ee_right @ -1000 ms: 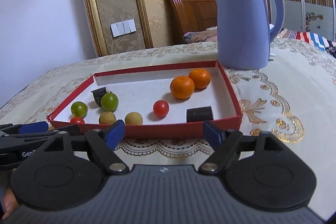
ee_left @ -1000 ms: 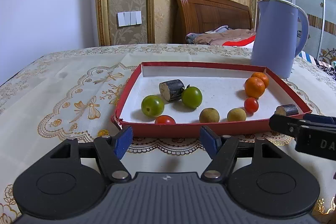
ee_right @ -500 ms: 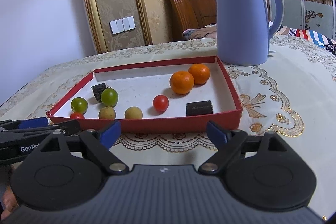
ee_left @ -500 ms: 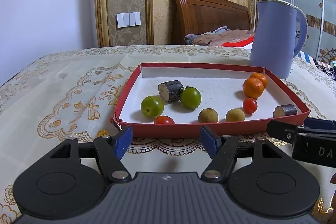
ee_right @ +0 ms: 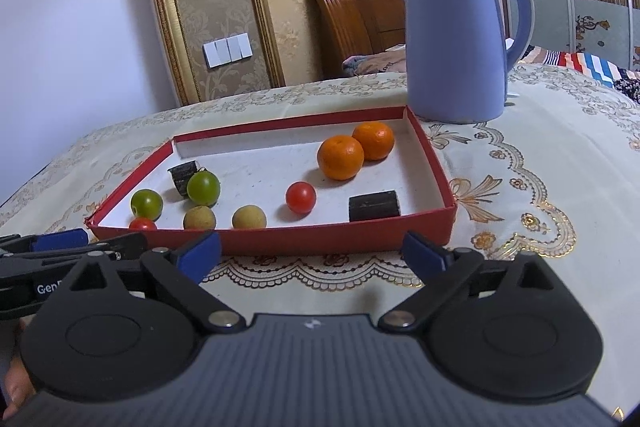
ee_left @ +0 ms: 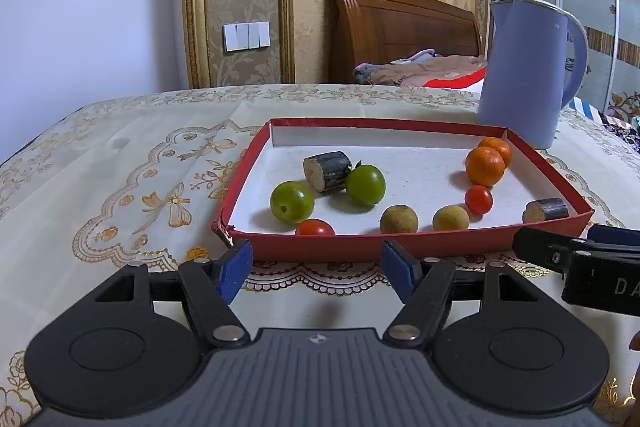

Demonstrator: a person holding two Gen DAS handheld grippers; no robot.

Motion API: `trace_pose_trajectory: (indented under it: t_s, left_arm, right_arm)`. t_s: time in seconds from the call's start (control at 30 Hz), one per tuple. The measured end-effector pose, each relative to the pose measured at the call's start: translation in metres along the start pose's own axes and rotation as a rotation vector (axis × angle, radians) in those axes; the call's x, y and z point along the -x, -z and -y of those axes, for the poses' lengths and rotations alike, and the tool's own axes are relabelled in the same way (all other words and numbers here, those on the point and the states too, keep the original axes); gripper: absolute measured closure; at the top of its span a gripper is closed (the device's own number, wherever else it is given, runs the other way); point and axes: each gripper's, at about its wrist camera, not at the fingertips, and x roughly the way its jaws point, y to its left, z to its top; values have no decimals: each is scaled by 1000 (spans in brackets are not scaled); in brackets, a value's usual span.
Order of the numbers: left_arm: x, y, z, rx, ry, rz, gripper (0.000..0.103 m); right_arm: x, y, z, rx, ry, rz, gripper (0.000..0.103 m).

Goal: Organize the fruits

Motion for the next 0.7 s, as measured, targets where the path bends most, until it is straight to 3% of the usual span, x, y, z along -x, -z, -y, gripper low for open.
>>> trace_pose_trajectory:
  t_s: [0.7]
  left_arm:
    - [0,1,1,-5,-16,-6,32]
  right_arm:
    - [-2,1,-2,11,-2,-15,5]
